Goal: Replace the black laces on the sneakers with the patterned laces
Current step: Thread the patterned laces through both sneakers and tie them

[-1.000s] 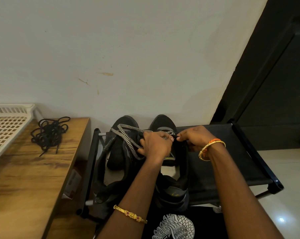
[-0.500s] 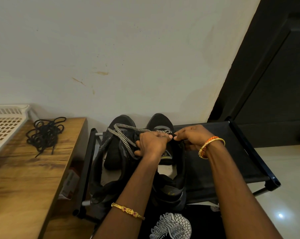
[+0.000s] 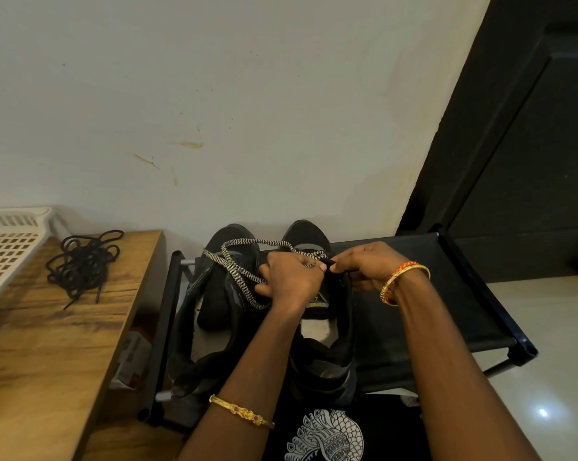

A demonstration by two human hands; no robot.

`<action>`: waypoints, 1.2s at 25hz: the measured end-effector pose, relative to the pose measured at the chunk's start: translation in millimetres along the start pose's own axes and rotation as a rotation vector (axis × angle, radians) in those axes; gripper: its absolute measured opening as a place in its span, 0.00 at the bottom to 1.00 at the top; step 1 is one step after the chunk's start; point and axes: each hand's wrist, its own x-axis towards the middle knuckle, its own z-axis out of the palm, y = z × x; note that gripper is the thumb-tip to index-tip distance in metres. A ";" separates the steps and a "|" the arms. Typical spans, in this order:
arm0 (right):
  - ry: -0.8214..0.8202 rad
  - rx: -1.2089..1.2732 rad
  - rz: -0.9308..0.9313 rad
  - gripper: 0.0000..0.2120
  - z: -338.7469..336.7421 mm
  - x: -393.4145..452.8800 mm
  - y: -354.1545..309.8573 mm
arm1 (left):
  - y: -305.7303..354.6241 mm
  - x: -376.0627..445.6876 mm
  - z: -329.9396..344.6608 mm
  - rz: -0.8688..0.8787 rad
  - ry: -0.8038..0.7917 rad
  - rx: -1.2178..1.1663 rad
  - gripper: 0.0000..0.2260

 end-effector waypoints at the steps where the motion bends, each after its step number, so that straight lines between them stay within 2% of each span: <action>1: -0.003 0.007 -0.001 0.11 -0.3 -0.5 0.1 | 0.8 -1.0 1.9 0.030 0.015 0.047 0.05; 10: -0.012 0.021 -0.035 0.09 -0.2 1.4 2.9 | 2.0 -3.1 6.3 0.079 0.033 0.019 0.06; 14: -0.029 0.067 -0.001 0.07 -1.5 7.7 6.6 | 2.4 2.5 -2.0 0.230 0.017 0.127 0.04; 18: -0.048 0.063 0.001 0.03 -2.4 15.5 8.9 | 0.4 8.2 -3.4 0.251 -0.034 0.045 0.03; 23: -0.081 -0.232 -0.098 0.16 3.2 28.0 9.6 | -3.2 10.7 -6.3 0.258 -0.058 0.005 0.04; 26: -0.136 -0.366 -0.125 0.19 4.5 31.6 12.0 | -4.0 10.1 -10.1 0.285 -0.068 0.057 0.05; 28: -0.143 -0.303 -0.107 0.18 2.9 31.0 13.7 | -3.9 8.1 -12.2 0.304 -0.072 0.125 0.05; 30: -0.111 -0.096 -0.058 0.17 -0.9 28.2 14.1 | -4.5 5.5 -13.5 0.321 -0.065 0.169 0.05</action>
